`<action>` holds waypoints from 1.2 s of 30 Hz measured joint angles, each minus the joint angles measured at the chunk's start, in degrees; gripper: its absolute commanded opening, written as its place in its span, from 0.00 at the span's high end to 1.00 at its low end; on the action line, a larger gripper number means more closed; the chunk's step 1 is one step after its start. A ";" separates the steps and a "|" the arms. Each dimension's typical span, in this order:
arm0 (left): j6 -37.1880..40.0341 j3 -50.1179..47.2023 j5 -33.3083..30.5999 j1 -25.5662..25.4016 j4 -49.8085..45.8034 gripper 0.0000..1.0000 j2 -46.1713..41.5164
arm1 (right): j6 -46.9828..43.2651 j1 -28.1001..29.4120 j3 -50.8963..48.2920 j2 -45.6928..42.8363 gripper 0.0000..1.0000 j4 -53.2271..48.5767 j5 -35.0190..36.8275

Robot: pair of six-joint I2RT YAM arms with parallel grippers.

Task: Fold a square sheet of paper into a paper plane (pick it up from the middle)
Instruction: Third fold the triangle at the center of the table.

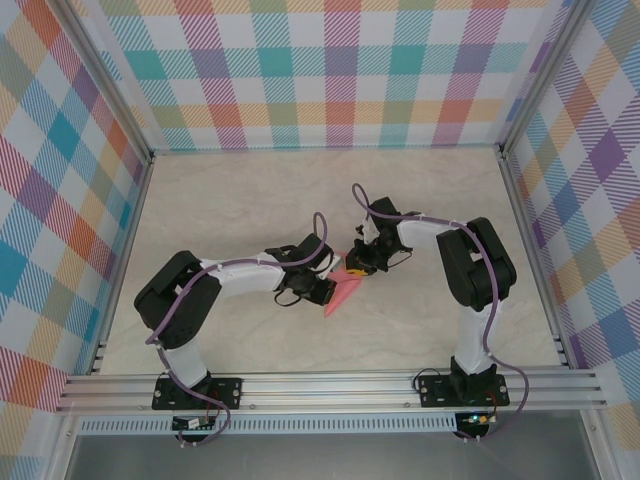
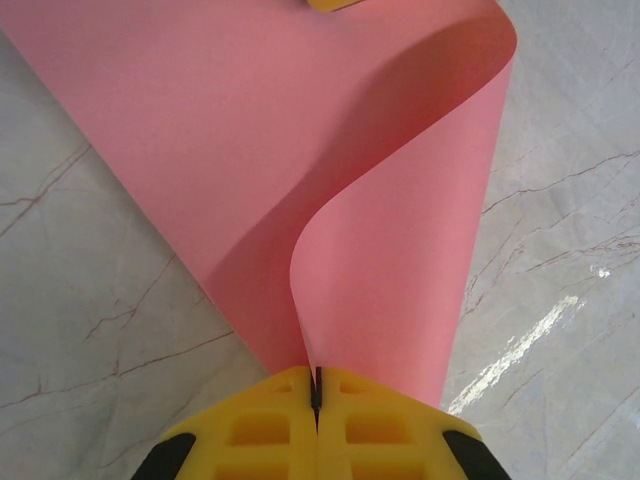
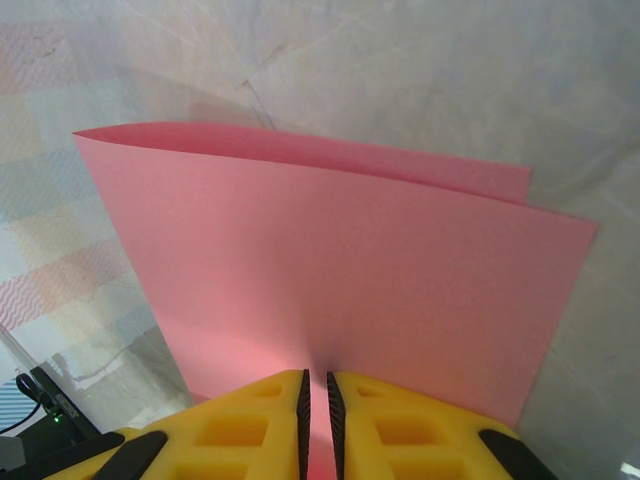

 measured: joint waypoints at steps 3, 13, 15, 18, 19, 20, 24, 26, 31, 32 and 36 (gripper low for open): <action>0.00 0.00 0.00 0.00 0.02 0.96 0.04 | -0.02 0.00 0.00 -0.07 0.82 0.00 0.02; 0.07 0.13 0.24 0.22 0.22 0.96 1.01 | 0.48 0.00 -0.02 -2.19 0.76 -1.57 1.36; 0.17 0.13 0.24 0.22 0.22 0.96 1.01 | 0.87 0.00 -0.04 -4.13 0.75 -2.12 2.10; 0.22 0.13 0.26 0.22 0.22 0.96 1.01 | 1.51 0.00 -0.50 -8.26 0.76 -2.08 3.04; 0.22 0.13 0.26 0.24 0.22 0.96 1.01 | 1.77 0.00 -1.11 -9.88 0.78 -1.68 3.02; 0.24 0.13 0.26 0.24 0.22 0.96 1.01 | 2.27 0.00 -1.97 -11.34 0.80 -1.18 2.89; 0.42 0.13 0.52 0.26 0.22 0.96 1.01 | 5.03 0.00 -7.61 -14.97 0.86 2.71 -0.13; 0.44 0.13 0.66 0.28 0.22 0.96 1.03 | 6.58 0.24 -10.58 -15.19 0.87 4.37 -1.88; 0.48 0.17 0.68 0.33 0.20 0.96 1.05 | 9.99 1.95 -15.23 -15.30 0.88 7.69 -4.55; 0.59 0.17 0.70 0.33 0.20 0.96 1.05 | 10.62 2.21 -15.74 -15.30 0.88 8.52 -4.94; 0.87 0.17 0.79 0.33 0.20 0.96 1.05 | 12.33 3.17 -16.24 -15.28 0.88 10.78 -6.34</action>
